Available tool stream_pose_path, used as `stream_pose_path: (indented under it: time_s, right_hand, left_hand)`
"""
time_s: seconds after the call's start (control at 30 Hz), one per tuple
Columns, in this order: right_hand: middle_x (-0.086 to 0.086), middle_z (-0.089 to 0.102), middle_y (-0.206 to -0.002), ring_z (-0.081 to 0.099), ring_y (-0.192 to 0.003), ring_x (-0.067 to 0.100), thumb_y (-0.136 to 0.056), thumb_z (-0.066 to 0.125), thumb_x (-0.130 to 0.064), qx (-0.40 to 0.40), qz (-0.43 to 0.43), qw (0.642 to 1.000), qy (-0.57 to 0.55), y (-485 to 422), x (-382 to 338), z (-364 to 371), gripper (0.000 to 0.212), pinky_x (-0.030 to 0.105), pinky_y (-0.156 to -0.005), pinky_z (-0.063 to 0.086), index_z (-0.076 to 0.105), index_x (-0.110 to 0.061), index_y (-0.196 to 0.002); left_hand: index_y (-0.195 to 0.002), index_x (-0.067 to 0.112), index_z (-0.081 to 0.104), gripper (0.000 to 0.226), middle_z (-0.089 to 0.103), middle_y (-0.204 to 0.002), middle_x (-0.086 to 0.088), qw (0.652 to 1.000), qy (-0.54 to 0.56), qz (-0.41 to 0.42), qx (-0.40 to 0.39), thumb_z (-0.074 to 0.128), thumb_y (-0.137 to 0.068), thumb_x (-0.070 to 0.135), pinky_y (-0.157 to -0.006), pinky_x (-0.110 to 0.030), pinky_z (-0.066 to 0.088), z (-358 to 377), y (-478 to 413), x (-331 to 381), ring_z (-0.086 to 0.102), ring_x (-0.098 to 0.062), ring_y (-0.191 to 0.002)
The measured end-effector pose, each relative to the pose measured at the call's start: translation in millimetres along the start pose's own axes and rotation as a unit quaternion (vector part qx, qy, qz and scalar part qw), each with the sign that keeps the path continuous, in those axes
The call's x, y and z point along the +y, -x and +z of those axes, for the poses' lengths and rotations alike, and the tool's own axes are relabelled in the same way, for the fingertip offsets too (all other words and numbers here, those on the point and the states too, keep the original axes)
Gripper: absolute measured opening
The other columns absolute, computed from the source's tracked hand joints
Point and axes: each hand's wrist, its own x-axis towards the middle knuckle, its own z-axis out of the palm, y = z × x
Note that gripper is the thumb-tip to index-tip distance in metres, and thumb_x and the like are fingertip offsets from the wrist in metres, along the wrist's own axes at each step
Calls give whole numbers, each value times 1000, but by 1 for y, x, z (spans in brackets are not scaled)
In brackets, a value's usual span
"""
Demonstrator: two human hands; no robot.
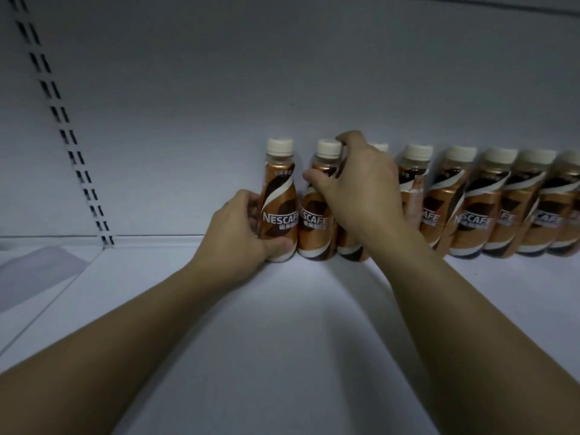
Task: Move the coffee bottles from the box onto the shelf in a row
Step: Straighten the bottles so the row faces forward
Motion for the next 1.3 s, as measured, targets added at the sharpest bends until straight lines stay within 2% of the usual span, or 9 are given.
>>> stream_pose_path:
  time_s: [0.23, 0.5, 0.67, 0.8, 0.87, 0.93, 1.0, 1.17, 1.3]
  right_hand:
    - [1, 65, -116, 61, -96, 14, -84, 72, -29, -47, 32, 994, -98, 0, 3, -5, 59, 28, -81, 51, 40, -22, -133]
    - [-4, 63, -106, 62, -92, 13, -87, 66, -14, -105, 49, 978, -175, -6, 7, -9, 41, 27, -72, 51, 44, -27, -119]
    - [-2, 66, -104, 63, -78, 9, -90, 63, -12, -106, 43, 976, -187, -6, 8, -9, 37, 19, -49, 49, 44, -31, -116]
    - [0, 64, -120, 66, -86, 15, -90, 63, -13, -86, 42, 977, -190, 2, 8, -7, 49, 20, -61, 54, 43, -27, -132]
    - [1, 62, -127, 65, -100, 18, -90, 64, -17, -70, 29, 982, -171, 6, 8, -7, 56, 24, -78, 55, 41, -26, -139]
    - [0, 55, -137, 56, -119, 17, -89, 66, -21, -65, 10, 989, -131, 8, 8, -10, 67, 30, -96, 46, 33, -25, -147]
    - [-1, 51, -142, 50, -125, 14, -86, 69, -25, -76, 2, 990, -117, 10, 8, -13, 80, 26, -98, 40, 23, -27, -151]
    - [-2, 57, -133, 55, -108, 7, -87, 68, -30, -6, -28, 992, -124, 10, 10, -33, 62, 19, -89, 45, 41, -28, -143]
    - [-6, 63, -114, 57, -81, 4, -89, 64, -31, 82, 1, 990, -118, 4, 24, -46, 41, 11, -69, 42, 55, -25, -129]
  left_hand:
    - [-106, 36, 40, 70, 54, -92, 24, 1000, -9, -15, -1, 87, -55, 42, -57, -7, 39, 1, 1, 0, 57, 10, -76]
    - [-104, 37, 40, 66, 53, -90, 26, 1000, -14, -11, -5, 86, -56, 42, -53, -6, 37, 2, 2, 1, 51, 23, -77]
    - [-104, 38, 40, 65, 54, -92, 23, 1000, -16, -13, -5, 86, -57, 41, -57, -8, 37, 2, 1, 1, 56, 15, -78]
    - [-105, 37, 39, 65, 53, -97, 19, 1000, -18, -12, -6, 85, -58, 42, -61, -12, 38, 3, 2, 0, 55, 5, -80]
    - [-105, 37, 39, 65, 53, -98, 18, 1000, -23, -12, -6, 84, -58, 43, -61, -13, 39, 4, 2, 0, 55, 4, -81]
    - [-106, 37, 39, 65, 53, -101, 16, 1000, -25, -17, -8, 83, -58, 45, -62, -15, 41, 5, 2, 1, 55, 2, -83]
    - [-108, 37, 38, 67, 53, -105, 14, 999, -29, -17, -15, 82, -58, 46, -64, -17, 42, 4, 2, 2, 55, 1, -85]
    - [-118, 36, 37, 76, 52, -109, 19, 998, -24, -38, -44, 84, -59, 47, -68, -15, 43, -2, 7, 7, 56, -1, -95]
    - [-139, 24, 29, 91, 40, -136, -1, 989, -104, -1, 101, 80, -67, 45, -96, -36, 43, -12, 3, 31, 45, -19, -121]
